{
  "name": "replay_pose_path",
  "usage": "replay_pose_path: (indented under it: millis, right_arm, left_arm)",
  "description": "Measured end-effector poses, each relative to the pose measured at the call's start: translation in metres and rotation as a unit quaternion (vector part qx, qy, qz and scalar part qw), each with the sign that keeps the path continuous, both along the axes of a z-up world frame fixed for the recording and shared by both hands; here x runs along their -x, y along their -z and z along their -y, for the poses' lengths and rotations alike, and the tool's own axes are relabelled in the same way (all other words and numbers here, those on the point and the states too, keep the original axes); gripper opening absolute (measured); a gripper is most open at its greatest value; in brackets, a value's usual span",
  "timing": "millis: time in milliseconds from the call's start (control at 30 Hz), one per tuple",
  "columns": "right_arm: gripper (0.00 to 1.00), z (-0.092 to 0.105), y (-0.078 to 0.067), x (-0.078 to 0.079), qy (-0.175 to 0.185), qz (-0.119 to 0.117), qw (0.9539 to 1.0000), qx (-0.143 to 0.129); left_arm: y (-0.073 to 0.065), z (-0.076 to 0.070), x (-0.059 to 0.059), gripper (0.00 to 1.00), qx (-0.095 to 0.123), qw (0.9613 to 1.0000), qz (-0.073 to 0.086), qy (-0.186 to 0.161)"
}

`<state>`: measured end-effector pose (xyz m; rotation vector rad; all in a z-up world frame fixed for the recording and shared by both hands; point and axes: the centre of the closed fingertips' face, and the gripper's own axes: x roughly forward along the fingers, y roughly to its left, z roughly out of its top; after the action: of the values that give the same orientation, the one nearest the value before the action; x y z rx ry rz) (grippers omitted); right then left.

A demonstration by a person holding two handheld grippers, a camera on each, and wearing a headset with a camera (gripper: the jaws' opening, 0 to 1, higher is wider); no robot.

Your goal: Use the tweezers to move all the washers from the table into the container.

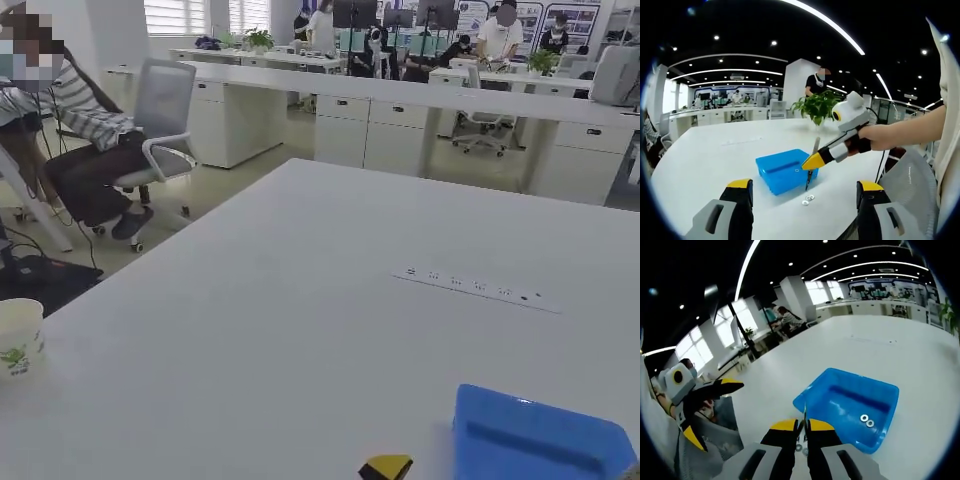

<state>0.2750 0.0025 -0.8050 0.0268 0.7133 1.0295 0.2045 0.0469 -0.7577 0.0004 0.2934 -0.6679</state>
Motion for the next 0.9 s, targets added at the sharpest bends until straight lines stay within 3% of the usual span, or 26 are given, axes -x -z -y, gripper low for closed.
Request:
replay_pose_path:
  millis: [233, 400, 500, 633, 767, 900]
  right_arm:
    - [0.04, -0.001, 0.017, 0.009, -0.019, -0.011, 0.9996, 0.016]
    - [0.04, 0.000, 0.022, 0.011, -0.041, 0.006, 0.9986, 0.034]
    - [0.04, -0.002, 0.023, 0.013, -0.059, 0.019, 0.9973, 0.040]
    - [0.04, -0.002, 0.024, 0.013, -0.077, 0.029, 0.9954, 0.050]
    - [0.04, -0.006, 0.025, 0.016, -0.094, 0.034, 0.9935, 0.054]
    - [0.04, -0.008, 0.026, 0.017, -0.110, 0.046, 0.9907, 0.065]
  left_arm:
    - [-0.001, 0.000, 0.000, 0.87, 0.005, 1.0000, 0.002, -0.001]
    - [0.000, 0.001, 0.001, 0.87, 0.003, 1.0000, 0.001, 0.001]
    - [-0.010, -0.002, 0.000, 0.88, 0.016, 0.9996, 0.022, -0.007]
    - [-0.008, -0.002, -0.001, 0.88, 0.024, 0.9996, 0.013, -0.009]
    - [-0.010, -0.003, -0.002, 0.89, 0.018, 0.9995, 0.023, -0.010]
    - [-0.009, -0.003, -0.002, 0.89, 0.017, 0.9996, 0.018, -0.009]
